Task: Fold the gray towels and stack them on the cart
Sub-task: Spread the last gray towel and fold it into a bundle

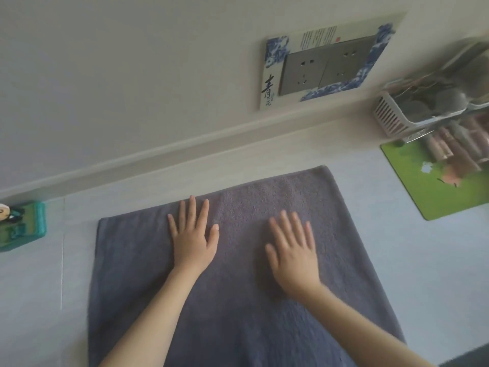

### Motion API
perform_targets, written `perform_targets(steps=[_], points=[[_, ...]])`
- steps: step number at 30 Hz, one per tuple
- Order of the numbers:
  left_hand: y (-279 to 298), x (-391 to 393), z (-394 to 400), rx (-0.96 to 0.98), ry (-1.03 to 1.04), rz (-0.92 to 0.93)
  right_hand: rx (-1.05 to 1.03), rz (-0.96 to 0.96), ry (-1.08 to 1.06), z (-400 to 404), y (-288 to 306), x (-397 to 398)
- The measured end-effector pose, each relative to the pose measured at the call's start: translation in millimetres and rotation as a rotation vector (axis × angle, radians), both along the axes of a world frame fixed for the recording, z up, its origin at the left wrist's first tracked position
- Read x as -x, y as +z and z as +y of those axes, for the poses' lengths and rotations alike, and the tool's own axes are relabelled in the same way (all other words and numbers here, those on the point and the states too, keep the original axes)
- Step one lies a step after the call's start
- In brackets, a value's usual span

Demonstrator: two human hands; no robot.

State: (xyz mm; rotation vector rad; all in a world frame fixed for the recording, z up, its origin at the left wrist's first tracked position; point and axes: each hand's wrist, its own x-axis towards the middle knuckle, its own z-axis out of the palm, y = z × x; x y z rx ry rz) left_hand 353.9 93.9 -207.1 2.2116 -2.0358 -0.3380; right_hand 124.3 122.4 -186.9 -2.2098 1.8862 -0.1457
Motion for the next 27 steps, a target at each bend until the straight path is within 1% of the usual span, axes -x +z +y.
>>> perform_targets(steps=[2, 3, 5, 8, 10, 12, 14, 15, 18, 20, 21, 23, 26, 27], points=[[1.7, -10.6, 6.1, 0.054, 0.037, 0.087, -0.072, -0.005, 0.15, 45.0, -2.8, -4.6], [0.9, -18.3, 11.9, 0.074, 0.058, 0.083, -0.113, 0.014, 0.209, 57.3, -5.4, 0.5], [0.5, -35.0, 31.9, 0.079, 0.087, 0.058, -0.116, 0.066, 0.255, 58.3, -6.8, 17.6], [-2.3, -49.7, 52.0, 0.038, 0.072, 0.038, -0.182, 0.176, 0.256, 16.4, -9.9, 40.2], [0.2, -49.2, 57.8, 0.031, 0.051, 0.054, -0.137, 0.292, 0.248, -16.6, -5.2, 56.6], [3.0, -43.8, 59.6, 0.026, 0.026, 0.074, -0.188, 0.395, 0.151, -41.3, 7.3, 66.3], [3.5, -38.7, 64.8, 0.041, -0.027, 0.077, -0.189, 0.46, 0.076, -40.5, 23.4, 59.0], [1.4, -36.0, 68.4, 0.047, -0.062, 0.075, -0.174, 0.423, 0.079, -31.5, 28.6, 49.6], [-4.8, -28.3, 87.4, 0.039, -0.166, 0.015, -0.163, 0.193, 0.166, 24.2, 20.3, 6.8], [-8.6, -26.7, 97.2, 0.022, -0.197, -0.04, -0.2, 0.151, 0.214, 63.1, 5.7, -11.1], [-8.3, -27.4, 101.3, 0.015, -0.202, -0.059, -0.262, 0.134, 0.182, 77.5, 0.8, -13.5], [-6.9, -32.0, 111.4, 0.008, -0.221, -0.067, -0.29, 0.135, 0.086, 96.0, -0.3, -10.5], [-3.4, -34.4, 133.6, -0.009, -0.306, -0.022, -0.159, 0.212, -0.041, 110.9, 2.9, -0.9], [-4.0, -32.9, 140.7, -0.014, -0.339, 0.015, -0.178, 0.201, -0.11, 113.3, 4.4, 0.4]])
